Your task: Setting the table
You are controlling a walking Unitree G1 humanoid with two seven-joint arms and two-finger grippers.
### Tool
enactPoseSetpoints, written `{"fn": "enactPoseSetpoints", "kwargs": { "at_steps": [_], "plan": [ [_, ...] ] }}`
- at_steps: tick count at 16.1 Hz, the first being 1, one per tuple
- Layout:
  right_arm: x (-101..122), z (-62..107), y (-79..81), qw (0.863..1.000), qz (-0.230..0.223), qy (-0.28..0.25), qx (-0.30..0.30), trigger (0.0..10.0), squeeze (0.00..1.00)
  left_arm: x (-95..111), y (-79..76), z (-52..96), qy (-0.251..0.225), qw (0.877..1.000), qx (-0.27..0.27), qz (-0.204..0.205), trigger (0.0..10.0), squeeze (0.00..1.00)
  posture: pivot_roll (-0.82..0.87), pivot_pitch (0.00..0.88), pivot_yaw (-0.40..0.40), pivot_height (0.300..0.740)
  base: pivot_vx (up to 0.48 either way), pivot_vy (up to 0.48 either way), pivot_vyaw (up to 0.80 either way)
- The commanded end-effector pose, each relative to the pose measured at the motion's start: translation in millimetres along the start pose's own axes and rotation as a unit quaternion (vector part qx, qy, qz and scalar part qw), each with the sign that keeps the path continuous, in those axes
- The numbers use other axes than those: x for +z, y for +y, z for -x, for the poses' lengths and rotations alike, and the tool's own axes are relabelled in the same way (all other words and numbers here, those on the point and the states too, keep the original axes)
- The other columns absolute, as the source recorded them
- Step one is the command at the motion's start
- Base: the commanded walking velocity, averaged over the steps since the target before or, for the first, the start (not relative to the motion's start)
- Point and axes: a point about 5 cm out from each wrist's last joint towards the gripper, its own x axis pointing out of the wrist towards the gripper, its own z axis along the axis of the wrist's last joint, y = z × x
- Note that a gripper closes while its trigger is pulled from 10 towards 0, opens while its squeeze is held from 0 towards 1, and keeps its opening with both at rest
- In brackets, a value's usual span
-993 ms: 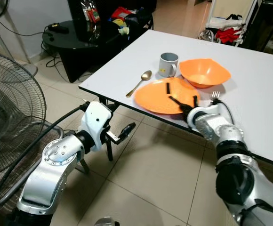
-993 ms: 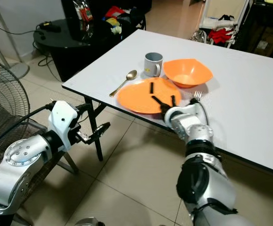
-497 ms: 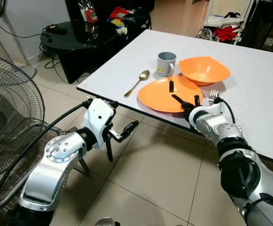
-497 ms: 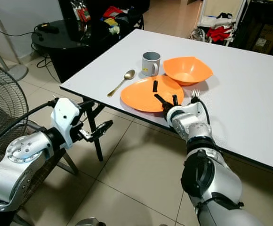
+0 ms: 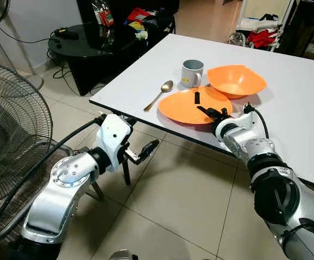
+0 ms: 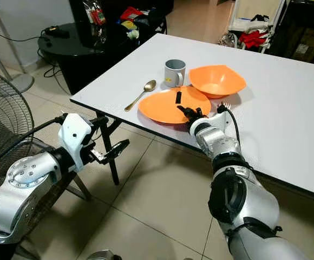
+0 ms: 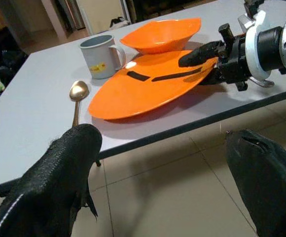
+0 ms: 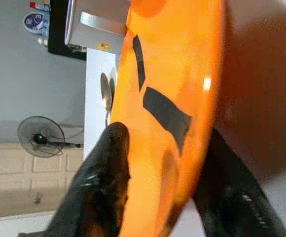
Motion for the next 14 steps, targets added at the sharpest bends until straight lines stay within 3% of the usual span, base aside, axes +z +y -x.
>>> {"fn": "enactPoseSetpoints", "kwargs": {
  "at_steps": [1, 9, 14],
  "plan": [
    [1.9, 1.3, -3.8, 1.0, 0.013, 0.001, 0.0, 10.0, 1.0, -1.4, 1.3, 2.0, 0.007, 1.0, 0.003, 0.001, 10.0, 0.0, 0.1, 0.0, 0.053, 0.74, 0.0, 0.0, 0.0],
    [12.0, 14.1, -18.9, 0.999, 0.016, 0.014, 0.026, 10.0, 1.0, -0.9, 0.2, -1.3, 0.003, 1.0, -0.003, 0.002, 10.0, 0.0, 0.09, 0.0, 0.064, 0.74, 0.0, 0.0, 0.0],
    [11.2, 37.9, -21.0, 0.999, 0.015, 0.027, 0.043, 10.0, 1.0, -2.0, -0.7, -1.0, 0.004, 1.0, -0.006, 0.002, 10.0, 0.0, 0.08, 0.0, 0.068, 0.74, 0.0, 0.0, 0.0]
  ]
}}
